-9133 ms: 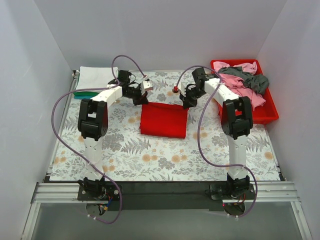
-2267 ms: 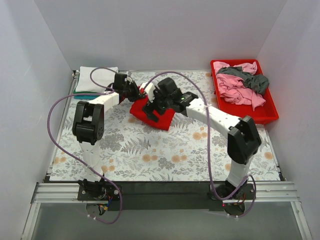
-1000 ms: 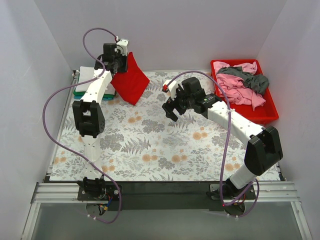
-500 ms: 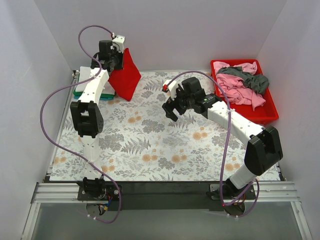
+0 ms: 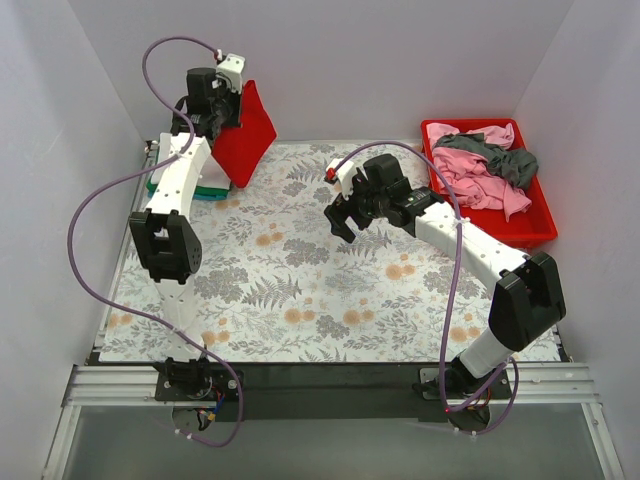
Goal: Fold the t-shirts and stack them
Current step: Neatly place the folded tshirt to the corner
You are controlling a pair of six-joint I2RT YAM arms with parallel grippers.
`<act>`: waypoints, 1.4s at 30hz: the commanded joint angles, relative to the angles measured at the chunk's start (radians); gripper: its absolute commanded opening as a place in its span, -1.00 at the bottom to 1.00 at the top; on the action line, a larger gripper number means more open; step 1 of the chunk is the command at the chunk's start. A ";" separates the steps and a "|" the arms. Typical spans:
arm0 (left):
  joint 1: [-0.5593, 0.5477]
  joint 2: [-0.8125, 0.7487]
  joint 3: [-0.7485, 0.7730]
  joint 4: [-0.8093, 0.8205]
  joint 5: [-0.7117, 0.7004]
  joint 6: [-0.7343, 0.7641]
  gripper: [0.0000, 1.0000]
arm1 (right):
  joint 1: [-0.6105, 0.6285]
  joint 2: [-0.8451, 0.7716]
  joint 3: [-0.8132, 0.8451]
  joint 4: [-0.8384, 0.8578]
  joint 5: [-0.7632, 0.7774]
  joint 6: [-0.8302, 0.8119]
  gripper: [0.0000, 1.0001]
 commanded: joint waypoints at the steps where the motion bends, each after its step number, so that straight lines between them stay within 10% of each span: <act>1: 0.005 -0.120 -0.005 0.038 -0.002 0.012 -1.00 | -0.003 -0.008 0.039 0.004 -0.016 0.015 0.97; 42: 0.173 0.050 0.024 0.067 0.003 0.086 -1.00 | -0.003 0.105 0.102 -0.025 -0.045 0.028 0.97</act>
